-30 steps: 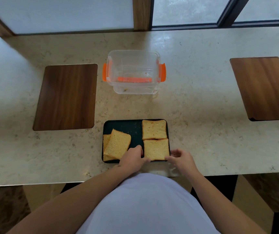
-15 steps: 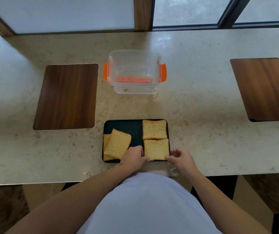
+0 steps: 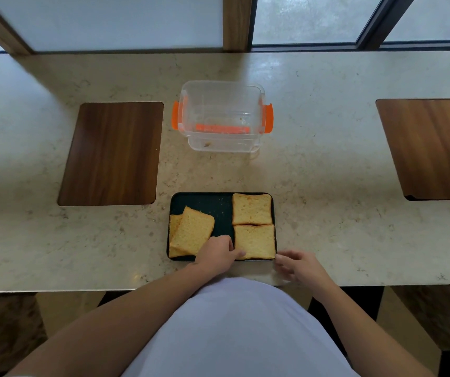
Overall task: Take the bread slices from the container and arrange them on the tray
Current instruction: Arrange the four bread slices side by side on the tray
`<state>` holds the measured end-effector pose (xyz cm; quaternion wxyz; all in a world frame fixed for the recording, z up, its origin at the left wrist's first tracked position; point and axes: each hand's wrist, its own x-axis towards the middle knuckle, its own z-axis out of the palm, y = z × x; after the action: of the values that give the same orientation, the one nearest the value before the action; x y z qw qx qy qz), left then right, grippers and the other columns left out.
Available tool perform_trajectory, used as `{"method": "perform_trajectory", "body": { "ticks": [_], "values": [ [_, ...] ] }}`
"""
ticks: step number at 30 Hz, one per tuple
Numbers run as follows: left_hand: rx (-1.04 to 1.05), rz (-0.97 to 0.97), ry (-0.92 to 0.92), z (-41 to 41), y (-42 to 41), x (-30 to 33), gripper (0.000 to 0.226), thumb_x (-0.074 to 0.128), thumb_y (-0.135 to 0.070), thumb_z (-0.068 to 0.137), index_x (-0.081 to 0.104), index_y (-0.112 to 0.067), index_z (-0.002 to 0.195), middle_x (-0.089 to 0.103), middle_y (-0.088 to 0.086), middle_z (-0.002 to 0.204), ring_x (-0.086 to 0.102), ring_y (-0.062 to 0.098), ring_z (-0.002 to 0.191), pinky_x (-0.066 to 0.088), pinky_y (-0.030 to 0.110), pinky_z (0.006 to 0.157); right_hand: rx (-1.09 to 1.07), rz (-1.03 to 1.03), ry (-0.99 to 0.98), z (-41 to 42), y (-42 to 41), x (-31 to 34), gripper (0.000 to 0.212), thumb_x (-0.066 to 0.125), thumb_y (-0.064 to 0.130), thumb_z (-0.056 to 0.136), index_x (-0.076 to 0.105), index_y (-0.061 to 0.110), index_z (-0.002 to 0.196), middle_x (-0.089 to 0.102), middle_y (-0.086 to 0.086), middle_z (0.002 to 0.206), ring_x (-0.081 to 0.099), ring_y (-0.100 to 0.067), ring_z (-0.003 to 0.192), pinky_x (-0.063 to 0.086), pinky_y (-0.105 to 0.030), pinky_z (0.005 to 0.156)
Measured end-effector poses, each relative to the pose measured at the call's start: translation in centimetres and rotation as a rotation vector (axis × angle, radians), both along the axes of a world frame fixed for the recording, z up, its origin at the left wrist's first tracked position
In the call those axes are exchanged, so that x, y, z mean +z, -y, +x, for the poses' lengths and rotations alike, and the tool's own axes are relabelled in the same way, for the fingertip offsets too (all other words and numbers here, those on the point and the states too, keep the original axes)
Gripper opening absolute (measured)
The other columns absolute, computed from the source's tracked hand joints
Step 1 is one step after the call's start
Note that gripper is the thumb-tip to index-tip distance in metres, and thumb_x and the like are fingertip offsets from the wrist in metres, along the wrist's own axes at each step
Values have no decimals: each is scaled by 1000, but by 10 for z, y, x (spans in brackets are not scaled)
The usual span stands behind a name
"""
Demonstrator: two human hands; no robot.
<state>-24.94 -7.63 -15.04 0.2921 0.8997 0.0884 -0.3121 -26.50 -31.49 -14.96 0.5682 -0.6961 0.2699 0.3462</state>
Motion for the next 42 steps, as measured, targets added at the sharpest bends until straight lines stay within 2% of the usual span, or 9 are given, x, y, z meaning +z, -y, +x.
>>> {"method": "perform_trajectory", "body": {
  "ticks": [3,10,21,26,29,33,36,40,42],
  "values": [
    [-11,9,-2,0,0,2,35,67,-52,86,56,-19,80,59,-3,71,52,12,63,38,27,55,-5,-23,18,-2,-4,-2,16,71,11,92,75,3,106,76,-5,79,67,-11,62,52,-22,56],
    [-49,38,13,-2,1,4,31,66,-48,86,51,-22,77,58,-4,72,51,12,64,38,28,55,-11,-93,28,1,-13,-4,15,76,22,89,73,16,102,79,-2,88,74,-7,69,54,-17,55],
    [-66,53,-19,0,3,14,30,66,-45,88,57,-16,86,63,1,80,55,16,70,45,32,61,31,-175,38,4,-15,-6,16,78,22,86,78,12,99,79,-4,92,75,-19,88,60,-39,88],
    [-56,-69,-70,-3,-7,32,19,59,-37,93,60,-19,99,65,-2,90,60,14,82,51,31,69,-27,-97,-22,6,-13,5,37,72,44,88,69,11,105,76,-3,91,73,-16,80,61,-30,68],
    [125,-199,-8,-11,-36,50,6,58,-32,94,62,-28,95,65,-8,87,61,8,80,49,23,64,-226,-150,1,7,-9,15,47,57,56,94,68,11,94,76,-4,80,72,-17,71,57,-27,59],
    [499,-236,9,-25,-81,62,6,57,-20,96,59,-24,93,69,3,89,67,18,80,55,29,66,-373,-199,150,18,-14,30,39,53,36,103,68,2,90,72,-12,75,67,-16,61,55,-28,58],
    [881,-449,-190,-40,-99,61,9,57,-8,93,61,-8,101,69,20,104,71,28,85,60,39,74,-79,-201,217,37,-47,43,15,55,14,99,64,12,111,71,-8,98,70,-14,74,56,-26,62],
    [1423,-995,-412,-40,-111,68,34,58,-7,91,52,9,120,54,30,121,59,44,111,57,47,81,389,-321,426,66,-112,49,28,59,27,96,61,24,123,66,5,111,65,-6,90,54,-23,71],
    [1529,-1087,-453,-33,-114,71,41,57,-9,92,45,10,126,49,32,126,54,43,116,54,47,85,563,-370,508,80,-142,45,40,60,30,94,57,21,133,61,3,123,61,-10,101,50,-25,82]
  ]
}}
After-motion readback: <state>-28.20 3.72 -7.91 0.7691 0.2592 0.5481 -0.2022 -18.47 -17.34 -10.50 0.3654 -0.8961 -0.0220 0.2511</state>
